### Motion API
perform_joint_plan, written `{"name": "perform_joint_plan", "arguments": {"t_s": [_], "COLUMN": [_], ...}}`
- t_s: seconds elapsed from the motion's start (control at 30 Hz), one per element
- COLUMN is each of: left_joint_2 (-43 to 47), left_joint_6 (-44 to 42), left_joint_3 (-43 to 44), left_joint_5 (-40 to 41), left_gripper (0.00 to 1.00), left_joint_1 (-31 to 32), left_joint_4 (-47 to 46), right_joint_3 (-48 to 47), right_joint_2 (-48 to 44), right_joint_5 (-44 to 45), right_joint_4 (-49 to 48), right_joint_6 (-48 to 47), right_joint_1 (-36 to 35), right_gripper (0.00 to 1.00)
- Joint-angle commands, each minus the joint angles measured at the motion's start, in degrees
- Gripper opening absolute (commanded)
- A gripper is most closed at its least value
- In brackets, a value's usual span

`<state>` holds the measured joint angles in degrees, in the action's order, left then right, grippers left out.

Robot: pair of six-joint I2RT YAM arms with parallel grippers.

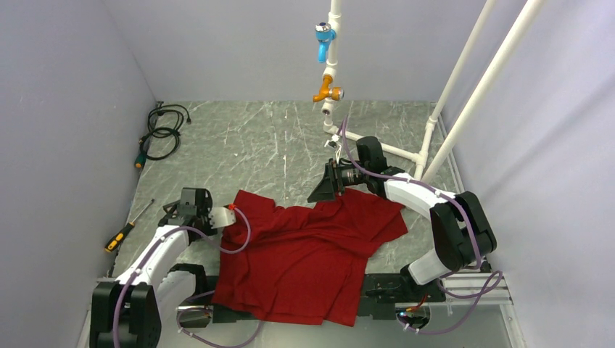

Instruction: Remove the brooch from the garment

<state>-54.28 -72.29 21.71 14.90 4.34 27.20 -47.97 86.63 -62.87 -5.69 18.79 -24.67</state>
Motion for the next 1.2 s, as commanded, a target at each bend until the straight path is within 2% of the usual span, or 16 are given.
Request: {"name": "perform_joint_plan", "arguments": {"t_s": [0.0,0.13,0.2,0.57,0.63,0.77,0.83,0.93,1.1,1.17], "left_joint_2": [-0.45,-0.13,-0.04,-4.31,-6.06,-13.47,-17.49,-25.48,-38.43,-42.64], "left_joint_6": [1.28,3.07,3.76,10.47,12.72,17.15,19.07,21.74,24.76,24.95], "left_joint_3": [3.62,8.61,10.70,22.53,25.60,31.66,34.92,41.25,50.29,52.15], "left_joint_5": [-3.20,-7.55,-9.83,-21.54,-24.49,-24.51,-26.79,-28.79,-30.21,-28.41], "left_gripper": [0.76,0.95,0.99,0.99,1.00,0.99,0.96,0.86,0.71,0.69], "left_joint_1": [-0.47,-0.47,-0.47,1.55,3.26,9.11,10.87,13.88,18.44,20.13], "left_joint_4": [3.21,8.83,11.22,21.42,22.44,23.43,23.12,22.68,22.71,21.98], "right_joint_3": [-2.40,-2.93,-3.37,-6.00,-6.49,-7.45,-7.58,-7.37,-7.18,-7.71], "right_joint_2": [0.20,0.31,0.32,-1.53,-2.05,-2.94,-3.68,-5.17,-4.51,-3.21], "right_joint_5": [0.03,0.04,-0.18,0.19,0.78,3.72,5.64,11.35,22.46,24.66], "right_joint_4": [0.62,2.09,3.47,17.71,22.12,32.54,36.06,39.34,40.00,39.77], "right_joint_6": [-1.85,-3.00,-4.14,-15.55,-19.55,-27.43,-30.57,-34.18,-35.26,-34.95], "right_joint_1": [0.32,0.53,0.94,4.77,5.86,8.59,10.17,12.20,13.82,13.93], "right_gripper": [0.76,0.76,0.76,0.76,0.76,0.75,0.74,0.73,0.71,0.70]}}
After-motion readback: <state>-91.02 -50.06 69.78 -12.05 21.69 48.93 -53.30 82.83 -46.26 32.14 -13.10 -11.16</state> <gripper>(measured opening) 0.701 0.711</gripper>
